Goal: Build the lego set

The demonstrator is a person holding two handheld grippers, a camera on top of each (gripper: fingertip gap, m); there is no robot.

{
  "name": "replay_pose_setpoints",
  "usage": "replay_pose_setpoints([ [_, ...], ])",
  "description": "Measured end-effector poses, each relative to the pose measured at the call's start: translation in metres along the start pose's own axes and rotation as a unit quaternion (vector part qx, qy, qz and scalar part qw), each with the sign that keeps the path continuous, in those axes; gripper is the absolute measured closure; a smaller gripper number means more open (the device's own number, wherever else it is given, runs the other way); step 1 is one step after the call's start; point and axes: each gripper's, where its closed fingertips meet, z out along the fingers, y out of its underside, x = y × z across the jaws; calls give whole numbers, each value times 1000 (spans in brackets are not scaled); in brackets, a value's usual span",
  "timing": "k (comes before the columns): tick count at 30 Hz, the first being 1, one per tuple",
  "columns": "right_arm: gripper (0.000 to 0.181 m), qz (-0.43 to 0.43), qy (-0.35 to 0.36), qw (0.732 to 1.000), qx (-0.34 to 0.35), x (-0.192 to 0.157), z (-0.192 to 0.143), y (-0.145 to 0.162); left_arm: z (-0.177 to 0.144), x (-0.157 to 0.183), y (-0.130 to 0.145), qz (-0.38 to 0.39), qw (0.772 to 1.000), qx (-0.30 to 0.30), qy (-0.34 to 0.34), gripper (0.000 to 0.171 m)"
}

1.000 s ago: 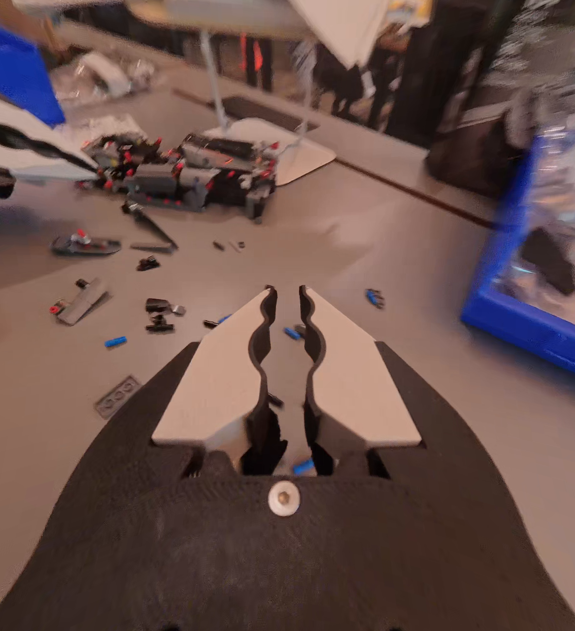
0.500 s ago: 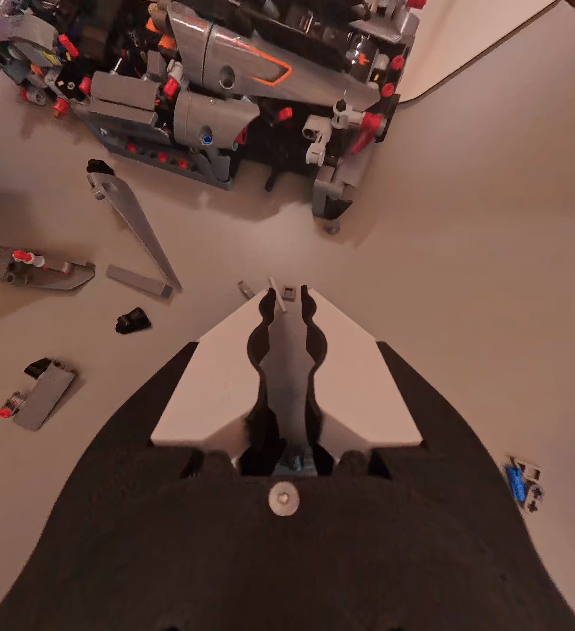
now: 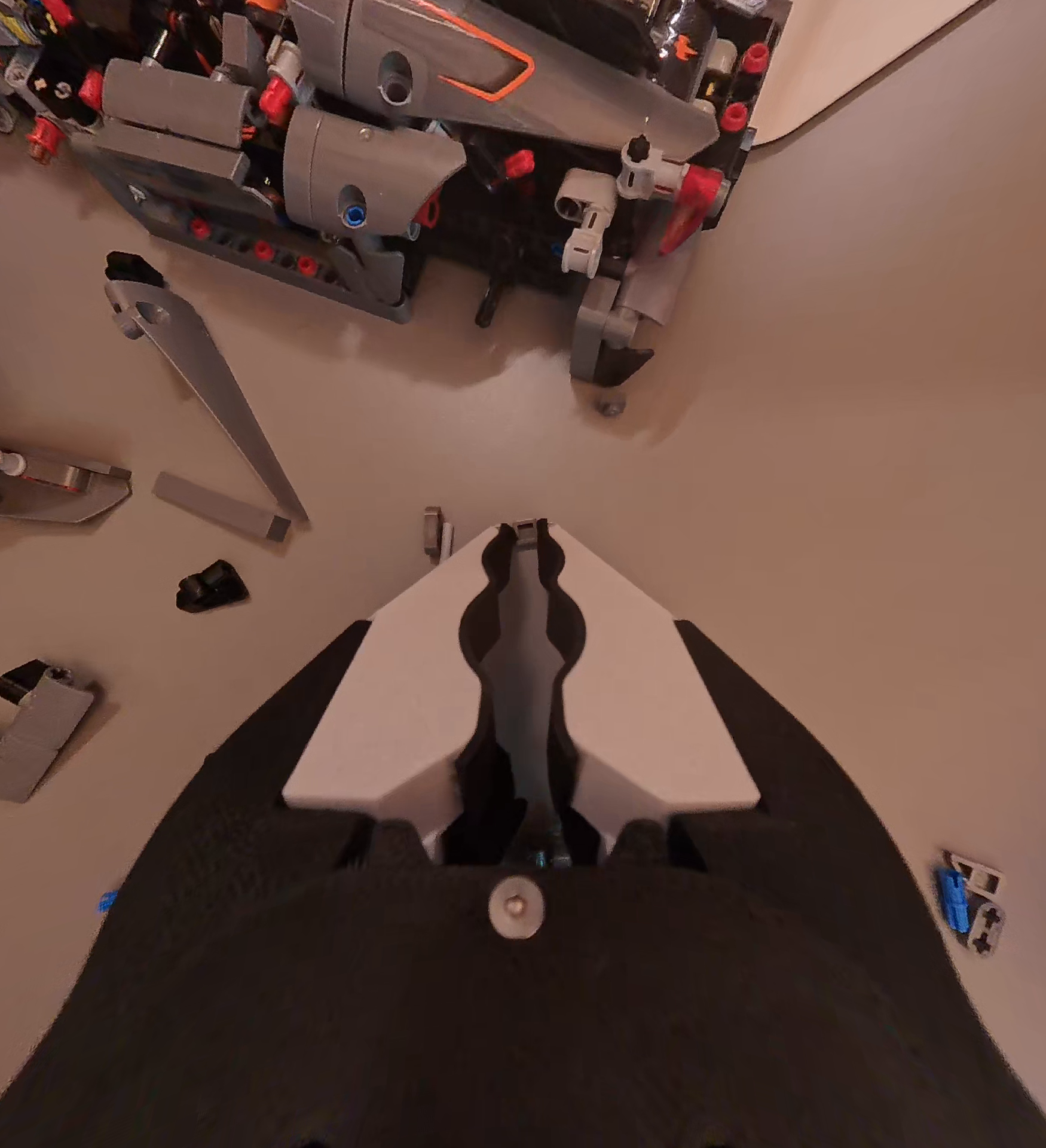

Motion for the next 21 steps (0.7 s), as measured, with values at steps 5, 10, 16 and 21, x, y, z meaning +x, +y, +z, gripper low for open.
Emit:
replay_pose_setpoints([
  [5,178,-3,-3,1000,7,0,-1,-1,2,0,1,1,1000,-3,-1,168],
  [10,178,-14,1,1000,9,-1,-2,0,3,-1,4,1,1000,-10,-3,168],
  [16,178,-22,-1,1000,3,-3,-5,3,5,-2,5,2,1000,-13,-6,169],
  [21,179,-20,-6,1000,0,-6,-7,6,5,-3,6,1,1000,-13,-6,169],
])
